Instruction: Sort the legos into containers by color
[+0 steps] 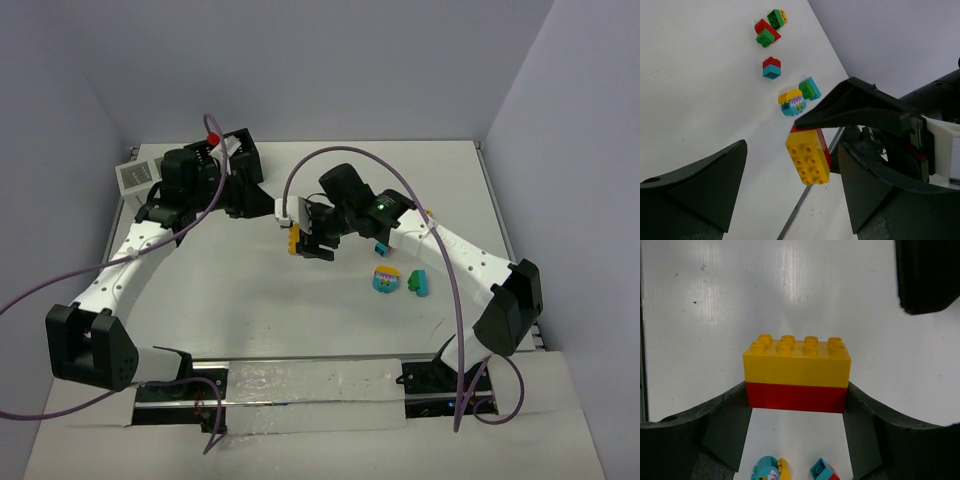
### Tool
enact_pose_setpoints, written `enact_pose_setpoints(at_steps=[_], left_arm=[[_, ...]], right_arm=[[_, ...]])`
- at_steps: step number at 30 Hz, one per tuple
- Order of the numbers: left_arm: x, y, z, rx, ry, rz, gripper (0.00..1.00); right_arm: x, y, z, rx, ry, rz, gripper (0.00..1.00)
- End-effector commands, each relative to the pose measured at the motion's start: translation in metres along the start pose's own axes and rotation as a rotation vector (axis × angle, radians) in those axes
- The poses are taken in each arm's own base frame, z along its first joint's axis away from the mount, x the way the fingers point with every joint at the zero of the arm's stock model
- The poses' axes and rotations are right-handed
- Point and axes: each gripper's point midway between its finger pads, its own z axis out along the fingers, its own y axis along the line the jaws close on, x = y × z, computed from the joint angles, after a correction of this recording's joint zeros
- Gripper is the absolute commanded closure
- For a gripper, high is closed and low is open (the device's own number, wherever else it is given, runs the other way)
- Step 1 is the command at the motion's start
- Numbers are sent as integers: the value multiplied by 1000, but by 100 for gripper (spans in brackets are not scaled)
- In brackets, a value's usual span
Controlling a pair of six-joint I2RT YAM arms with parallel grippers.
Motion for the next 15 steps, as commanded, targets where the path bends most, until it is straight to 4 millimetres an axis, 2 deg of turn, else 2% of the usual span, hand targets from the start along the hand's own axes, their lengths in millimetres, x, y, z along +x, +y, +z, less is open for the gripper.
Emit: enact_pose_setpoints(at_steps=[1, 7, 15], left_arm=[[11, -14, 3, 68, 48, 20, 17], [25, -10, 7, 79, 88, -1, 17], [27, -10, 15, 98, 104, -24, 18]], right_arm=[[-14, -21, 0, 113, -3, 18, 100], [-24, -21, 1, 133, -21, 4, 100], [-41, -14, -5, 116, -47, -23, 100]])
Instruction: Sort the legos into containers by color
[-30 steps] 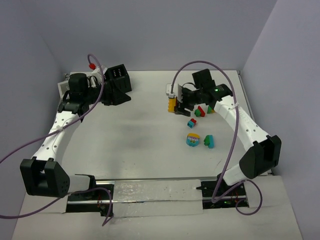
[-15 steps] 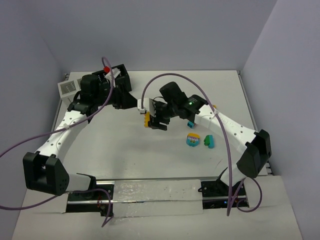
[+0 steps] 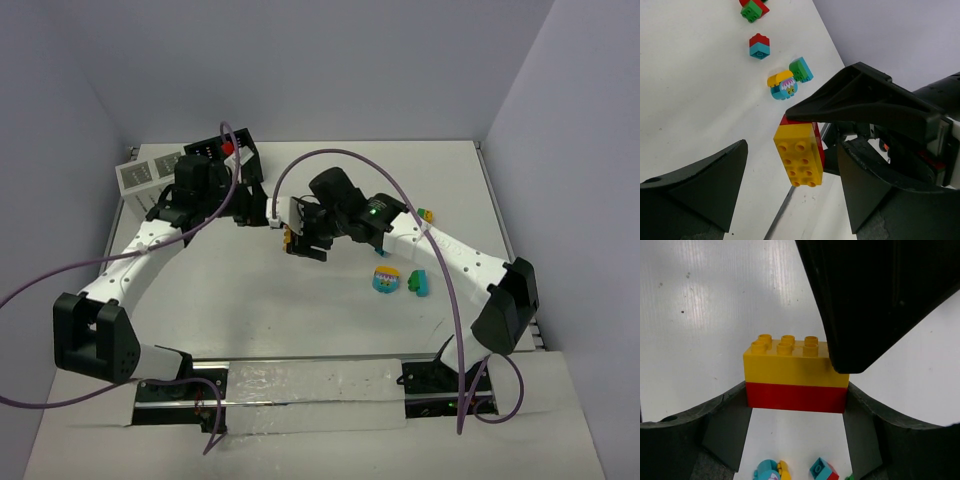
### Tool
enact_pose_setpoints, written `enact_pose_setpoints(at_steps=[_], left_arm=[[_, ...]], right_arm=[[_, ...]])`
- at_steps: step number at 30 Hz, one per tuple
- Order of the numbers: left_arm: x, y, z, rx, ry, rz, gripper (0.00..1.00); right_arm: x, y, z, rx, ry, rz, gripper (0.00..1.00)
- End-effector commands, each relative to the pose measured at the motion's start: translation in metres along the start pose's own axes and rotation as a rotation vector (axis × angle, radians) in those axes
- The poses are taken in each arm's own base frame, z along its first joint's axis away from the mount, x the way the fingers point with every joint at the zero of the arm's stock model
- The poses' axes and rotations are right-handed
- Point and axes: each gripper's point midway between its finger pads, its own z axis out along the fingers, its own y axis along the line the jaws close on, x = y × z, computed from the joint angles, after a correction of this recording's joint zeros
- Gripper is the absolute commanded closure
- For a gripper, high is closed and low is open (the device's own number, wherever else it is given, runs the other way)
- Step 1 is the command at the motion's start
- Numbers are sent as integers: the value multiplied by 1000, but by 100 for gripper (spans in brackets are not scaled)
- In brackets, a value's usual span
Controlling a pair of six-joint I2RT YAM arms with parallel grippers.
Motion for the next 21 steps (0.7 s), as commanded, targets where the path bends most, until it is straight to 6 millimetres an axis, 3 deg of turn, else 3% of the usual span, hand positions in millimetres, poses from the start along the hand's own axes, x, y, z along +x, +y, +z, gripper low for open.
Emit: enact_pose_setpoints(at_steps=[1, 8, 18, 21], left_arm=[[-1, -9, 3, 47, 9, 16, 19], [8, -11, 8, 66, 35, 8, 27], [14, -17, 7, 105, 45, -4, 52], [14, -21, 6, 129, 46, -5, 65]], right_arm=[[-35, -11, -15, 51, -83, -32, 100], [-43, -10, -16, 54, -87, -44, 100], [-40, -17, -14, 94, -70, -58, 100], [-37, -18, -14, 109, -61, -65, 100]])
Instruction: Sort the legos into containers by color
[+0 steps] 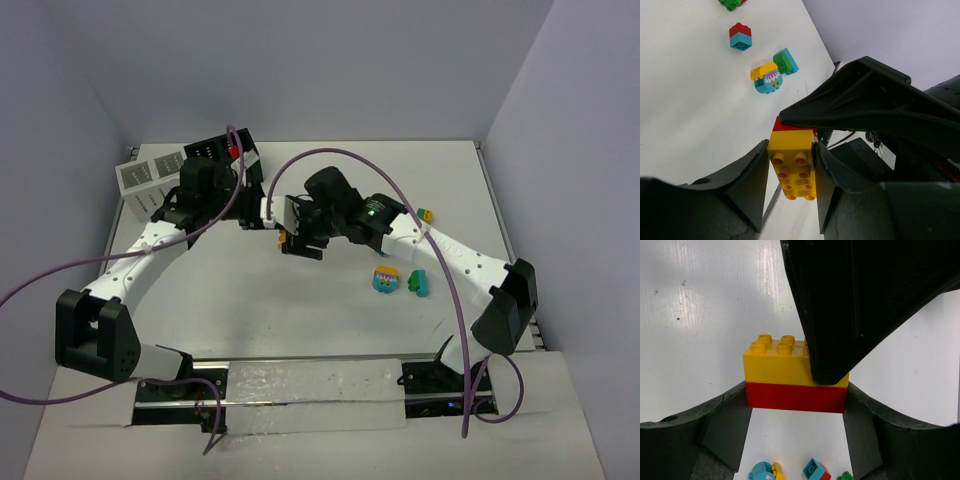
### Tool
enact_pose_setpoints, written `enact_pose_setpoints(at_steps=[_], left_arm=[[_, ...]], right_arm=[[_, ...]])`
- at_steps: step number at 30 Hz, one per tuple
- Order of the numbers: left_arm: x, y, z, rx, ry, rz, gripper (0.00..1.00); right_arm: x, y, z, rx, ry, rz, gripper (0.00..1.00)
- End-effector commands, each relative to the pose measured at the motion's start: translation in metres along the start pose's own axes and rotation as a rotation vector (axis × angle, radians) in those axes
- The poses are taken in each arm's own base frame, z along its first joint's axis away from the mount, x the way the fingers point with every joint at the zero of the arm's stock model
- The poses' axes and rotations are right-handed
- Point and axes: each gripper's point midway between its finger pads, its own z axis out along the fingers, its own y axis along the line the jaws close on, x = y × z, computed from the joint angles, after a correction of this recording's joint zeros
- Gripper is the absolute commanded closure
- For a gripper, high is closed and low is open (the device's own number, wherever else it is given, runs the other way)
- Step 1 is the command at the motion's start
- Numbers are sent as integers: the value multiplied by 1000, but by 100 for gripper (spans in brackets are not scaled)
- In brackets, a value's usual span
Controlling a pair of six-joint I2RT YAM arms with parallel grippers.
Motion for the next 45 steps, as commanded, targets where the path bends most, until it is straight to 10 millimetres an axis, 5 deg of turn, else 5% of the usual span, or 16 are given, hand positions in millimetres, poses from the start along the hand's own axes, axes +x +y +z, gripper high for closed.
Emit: enact_pose_setpoints(at_steps=[1, 5, 19, 28, 32, 39, 45], left_arm=[[2, -12, 0, 67, 3, 30, 71], [1, -12, -3, 60, -10, 40, 99], [-37, 24, -54, -65, -152, 22, 100], [-64, 29, -82, -169, -242, 122, 100], [-92, 43, -102, -348, -345, 255, 100], [-181, 85, -157, -760, -646, 445, 100], [-245, 113, -171, -856, -858, 476, 97]], right_arm=[[-16, -16, -8, 77, -40, -30, 100], [-10, -14, -10, 82, -28, -34, 100], [23, -10, -18, 84, 20, -19, 100], [49, -15, -21, 102, 61, 11, 100], [61, -22, -25, 120, 68, 63, 100], [76, -37, -33, 137, 44, 209, 100], [85, -45, -32, 152, 44, 280, 100]])
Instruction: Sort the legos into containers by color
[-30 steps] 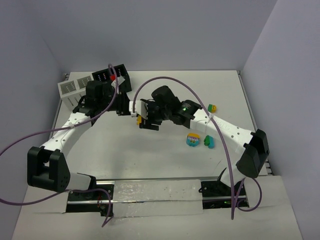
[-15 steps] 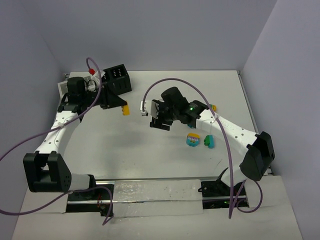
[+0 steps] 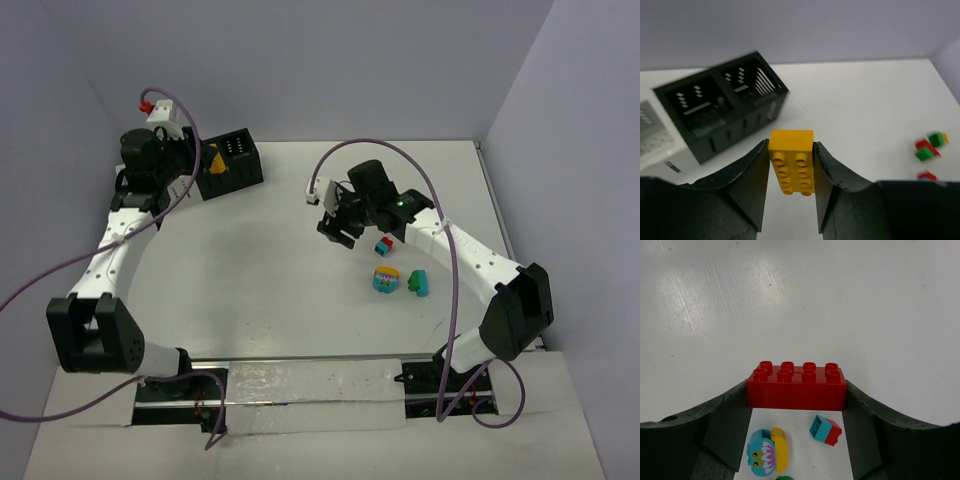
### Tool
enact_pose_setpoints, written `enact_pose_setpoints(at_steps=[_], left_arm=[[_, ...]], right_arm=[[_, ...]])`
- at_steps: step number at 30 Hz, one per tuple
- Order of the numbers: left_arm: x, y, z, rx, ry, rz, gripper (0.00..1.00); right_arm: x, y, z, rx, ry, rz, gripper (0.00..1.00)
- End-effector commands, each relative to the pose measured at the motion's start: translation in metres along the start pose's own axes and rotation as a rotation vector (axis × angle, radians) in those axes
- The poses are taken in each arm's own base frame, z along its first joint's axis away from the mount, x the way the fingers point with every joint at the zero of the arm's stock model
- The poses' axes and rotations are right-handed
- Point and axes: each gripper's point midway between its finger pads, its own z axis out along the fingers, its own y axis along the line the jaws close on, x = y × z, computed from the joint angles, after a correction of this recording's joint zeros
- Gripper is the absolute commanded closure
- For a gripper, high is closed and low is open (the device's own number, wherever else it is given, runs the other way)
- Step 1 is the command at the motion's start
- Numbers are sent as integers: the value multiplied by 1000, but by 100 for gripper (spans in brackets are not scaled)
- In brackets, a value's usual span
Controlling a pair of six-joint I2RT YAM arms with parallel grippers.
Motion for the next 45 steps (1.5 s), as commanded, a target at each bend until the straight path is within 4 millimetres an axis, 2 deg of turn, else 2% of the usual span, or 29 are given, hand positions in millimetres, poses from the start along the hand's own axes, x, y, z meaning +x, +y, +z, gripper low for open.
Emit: enact_pose_setpoints(at_steps=[1, 3, 4, 6, 10, 12, 13, 24, 26, 30, 35, 39, 41, 45], left_arm=[[-65, 35, 35, -156, -262, 65, 96], [-68, 39, 53, -153, -318, 103, 94], [-63, 42, 58, -158, -310, 115, 94], [-64, 38, 74, -131, -334, 164, 94], [-48, 40, 103, -125, -329, 195, 93], [-49, 42, 114, -122, -340, 196, 92], [-41, 46, 121, -123, -328, 188, 92], [-24, 51, 170, -108, -300, 179, 83], [-13, 54, 179, -111, -276, 178, 82], [-5, 53, 185, -106, -258, 186, 80], [11, 58, 191, -124, -212, 189, 70], [16, 57, 193, -116, -182, 186, 44], [13, 55, 191, -111, -179, 182, 31], [-9, 46, 186, -94, -190, 181, 21]], right_arm=[[-14, -5, -10, 20, -67, 47, 100], [-13, -8, -8, 22, -64, 61, 100], [-13, -9, -8, 23, -64, 63, 100], [-10, -11, -4, 20, -55, 78, 100], [-9, -14, 1, 19, -50, 91, 100], [-10, -14, 3, 17, -50, 97, 100], [-9, -14, 5, 14, -49, 99, 100], [-7, -18, 13, 3, -46, 119, 100], [-9, -19, 13, 1, -54, 121, 100], [-11, -19, 14, -1, -58, 120, 100], [-9, -19, 15, -4, -56, 119, 100], [-13, -21, 13, 1, -70, 121, 100], [-17, -22, 12, 1, -79, 126, 100], [-28, -24, 8, 1, -113, 142, 100]])
